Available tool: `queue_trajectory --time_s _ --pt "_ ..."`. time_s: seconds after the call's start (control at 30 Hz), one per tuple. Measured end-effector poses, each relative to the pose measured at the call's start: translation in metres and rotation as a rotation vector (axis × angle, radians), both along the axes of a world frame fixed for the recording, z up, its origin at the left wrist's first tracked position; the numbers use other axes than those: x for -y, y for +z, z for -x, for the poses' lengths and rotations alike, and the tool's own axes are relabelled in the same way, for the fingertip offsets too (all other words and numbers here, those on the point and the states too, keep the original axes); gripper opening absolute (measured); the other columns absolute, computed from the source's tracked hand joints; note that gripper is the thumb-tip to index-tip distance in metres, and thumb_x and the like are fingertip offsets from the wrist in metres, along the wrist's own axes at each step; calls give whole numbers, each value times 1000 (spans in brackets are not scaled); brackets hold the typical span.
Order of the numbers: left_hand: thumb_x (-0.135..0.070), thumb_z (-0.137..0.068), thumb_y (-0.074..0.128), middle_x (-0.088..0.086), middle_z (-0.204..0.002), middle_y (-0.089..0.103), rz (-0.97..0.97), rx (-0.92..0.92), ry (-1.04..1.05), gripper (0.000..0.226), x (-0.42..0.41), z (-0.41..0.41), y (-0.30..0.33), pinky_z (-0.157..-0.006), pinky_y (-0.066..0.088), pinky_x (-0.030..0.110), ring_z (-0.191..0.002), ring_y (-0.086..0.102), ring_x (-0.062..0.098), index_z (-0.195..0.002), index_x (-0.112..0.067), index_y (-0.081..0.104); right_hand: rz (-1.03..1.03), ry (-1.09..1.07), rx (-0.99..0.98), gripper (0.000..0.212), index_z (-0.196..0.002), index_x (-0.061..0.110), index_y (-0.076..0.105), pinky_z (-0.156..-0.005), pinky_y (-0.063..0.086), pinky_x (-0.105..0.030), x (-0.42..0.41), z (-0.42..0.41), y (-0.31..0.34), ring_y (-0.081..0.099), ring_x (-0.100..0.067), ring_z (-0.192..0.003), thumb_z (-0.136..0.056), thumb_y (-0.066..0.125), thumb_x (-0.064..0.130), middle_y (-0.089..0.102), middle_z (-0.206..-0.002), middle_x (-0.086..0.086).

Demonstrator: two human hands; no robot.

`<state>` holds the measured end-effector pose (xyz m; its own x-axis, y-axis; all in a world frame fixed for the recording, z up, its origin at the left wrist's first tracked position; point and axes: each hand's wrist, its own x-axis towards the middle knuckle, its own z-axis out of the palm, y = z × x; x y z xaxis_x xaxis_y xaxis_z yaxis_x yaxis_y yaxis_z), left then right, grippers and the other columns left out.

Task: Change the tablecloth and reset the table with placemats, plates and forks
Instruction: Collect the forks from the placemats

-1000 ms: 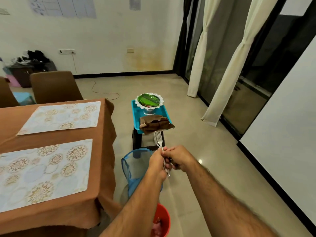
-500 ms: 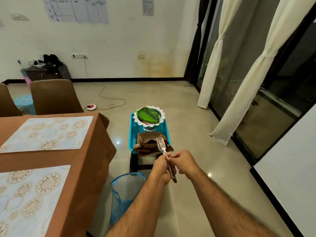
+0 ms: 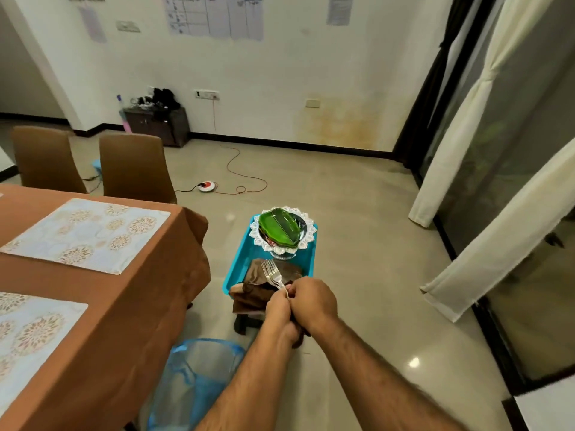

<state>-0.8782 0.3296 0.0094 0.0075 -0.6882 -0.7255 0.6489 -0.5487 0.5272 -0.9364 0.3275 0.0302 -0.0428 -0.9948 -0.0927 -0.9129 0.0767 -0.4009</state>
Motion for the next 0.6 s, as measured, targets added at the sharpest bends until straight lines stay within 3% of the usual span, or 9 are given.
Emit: queue_trajectory --time_s 0.17,0.3,0.43,0.6 --pt "-18 -100 41 15 -84 61 -40 35 104 26 53 17 -13 -86 48 37 -81 58 25 -88 -4 61 -13 101 -23 24 -95 19 75 -68 52 -33 63 15 -23 68 -27 -85 -87 52 23 73 -90 -5" --pt "-18 -102 39 13 -80 61 -32 61 119 28 117 16 -24 -71 48 34 -77 58 24 -87 -8 60 -34 154 -9 24 -94 19 75 -69 53 -34 130 16 -30 68 -28 -84 -86 52 23 73 -89 -5" --pt "-18 -102 42 14 -80 64 -22 211 52 26 191 9 -35 -64 51 35 -71 60 27 -89 -13 63 -52 175 13 20 -92 17 75 -69 53 -34 207 18 -34 68 -30 -85 -85 57 21 73 -87 -8" --pt "-12 -101 47 8 -66 67 30 313 -70 28 268 -4 -41 -47 51 26 -55 64 18 -79 -13 65 -110 86 105 14 -80 12 75 -62 53 -32 289 16 -38 67 -28 -76 -79 64 21 71 -76 -9"
